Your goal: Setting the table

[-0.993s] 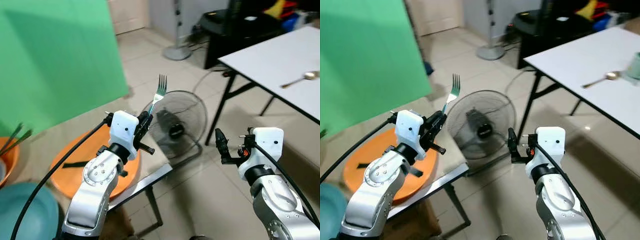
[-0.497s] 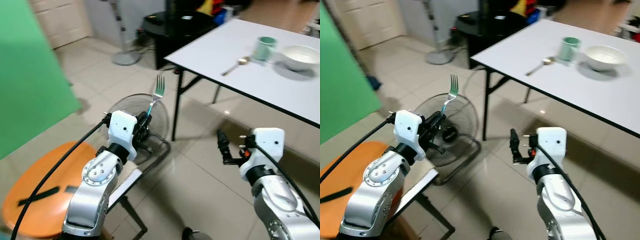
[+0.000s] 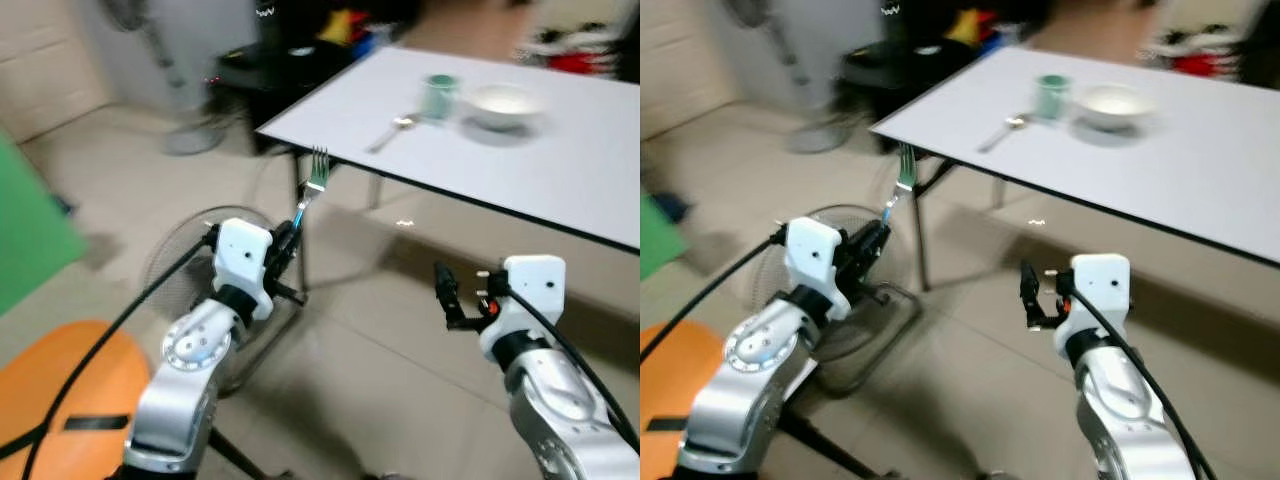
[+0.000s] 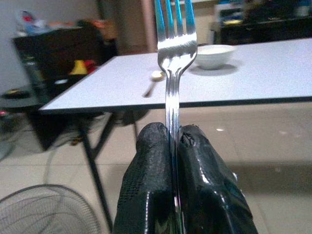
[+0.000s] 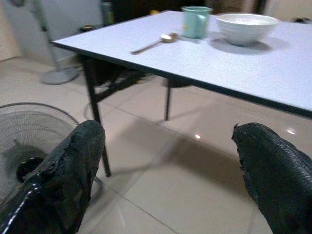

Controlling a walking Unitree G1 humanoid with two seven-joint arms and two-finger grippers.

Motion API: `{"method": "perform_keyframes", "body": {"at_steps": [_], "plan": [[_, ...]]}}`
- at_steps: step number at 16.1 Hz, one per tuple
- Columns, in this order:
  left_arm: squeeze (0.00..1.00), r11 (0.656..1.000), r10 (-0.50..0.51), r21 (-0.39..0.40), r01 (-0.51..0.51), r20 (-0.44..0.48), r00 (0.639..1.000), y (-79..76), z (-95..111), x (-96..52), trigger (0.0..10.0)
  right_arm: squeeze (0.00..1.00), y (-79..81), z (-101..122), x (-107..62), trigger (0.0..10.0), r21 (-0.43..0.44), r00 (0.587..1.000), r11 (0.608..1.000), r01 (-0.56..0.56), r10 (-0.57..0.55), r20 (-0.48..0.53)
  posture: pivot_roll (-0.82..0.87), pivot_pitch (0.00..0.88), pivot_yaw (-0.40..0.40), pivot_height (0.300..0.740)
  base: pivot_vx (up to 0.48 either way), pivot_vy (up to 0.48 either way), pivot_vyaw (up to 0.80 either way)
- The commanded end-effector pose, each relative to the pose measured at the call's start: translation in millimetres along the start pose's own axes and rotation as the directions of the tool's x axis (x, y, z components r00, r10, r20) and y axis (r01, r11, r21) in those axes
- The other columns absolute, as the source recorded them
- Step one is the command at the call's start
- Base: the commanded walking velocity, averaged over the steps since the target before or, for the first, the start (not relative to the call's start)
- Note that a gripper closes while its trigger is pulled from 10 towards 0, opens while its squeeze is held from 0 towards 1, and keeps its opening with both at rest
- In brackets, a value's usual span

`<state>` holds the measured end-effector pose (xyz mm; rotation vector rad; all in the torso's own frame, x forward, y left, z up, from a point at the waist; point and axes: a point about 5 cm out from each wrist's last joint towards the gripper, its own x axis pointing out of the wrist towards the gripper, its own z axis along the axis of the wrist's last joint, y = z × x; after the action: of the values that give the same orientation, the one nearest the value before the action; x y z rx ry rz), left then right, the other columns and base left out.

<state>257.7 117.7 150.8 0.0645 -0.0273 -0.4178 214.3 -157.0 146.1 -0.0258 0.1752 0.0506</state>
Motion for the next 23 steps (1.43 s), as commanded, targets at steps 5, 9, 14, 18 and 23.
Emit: {"method": "perform_keyframes", "body": {"at_steps": [5,9,14,18,23], "plan": [[0.0,1.0,-0.011,0.005,0.011,0.026,1.0,2.1,5.0,0.6,10.0,0.0,2.1,-0.9,-0.9,10.0,-0.007,1.0,1.0,-0.021,0.021,-0.013,0.03,0.0,0.09,0.74,0.0,0.0,-0.8],[0.0,1.0,-0.012,0.022,0.012,0.017,1.0,6.9,3.8,0.3,10.0,0.0,4.7,1.2,0.1,10.0,0.001,0.999,0.999,-0.032,0.032,0.003,0.03,0.0,0.09,0.74,0.247,0.0,-0.2],[0.0,1.0,-0.022,0.016,0.022,0.016,1.0,7.5,3.9,1.7,10.0,0.0,3.5,2.6,1.6,10.0,0.008,1.0,1.0,-0.025,0.025,0.008,0.03,0.0,0.096,0.74,0.392,0.0,0.0],[0.0,0.999,-0.038,0.012,0.038,0.009,0.999,3.4,1.4,1.9,10.0,0.0,3.6,2.7,2.0,10.0,0.011,1.0,1.0,-0.028,0.028,0.007,0.03,0.0,0.095,0.74,0.398,0.0,-0.47],[0.0,0.999,-0.047,0.011,0.047,0.0,0.999,0.8,-1.3,2.4,10.0,0.0,2.6,3.6,2.1,10.0,0.011,1.0,1.0,-0.024,0.024,0.013,0.03,0.0,0.095,0.74,0.395,0.0,0.0]]}}
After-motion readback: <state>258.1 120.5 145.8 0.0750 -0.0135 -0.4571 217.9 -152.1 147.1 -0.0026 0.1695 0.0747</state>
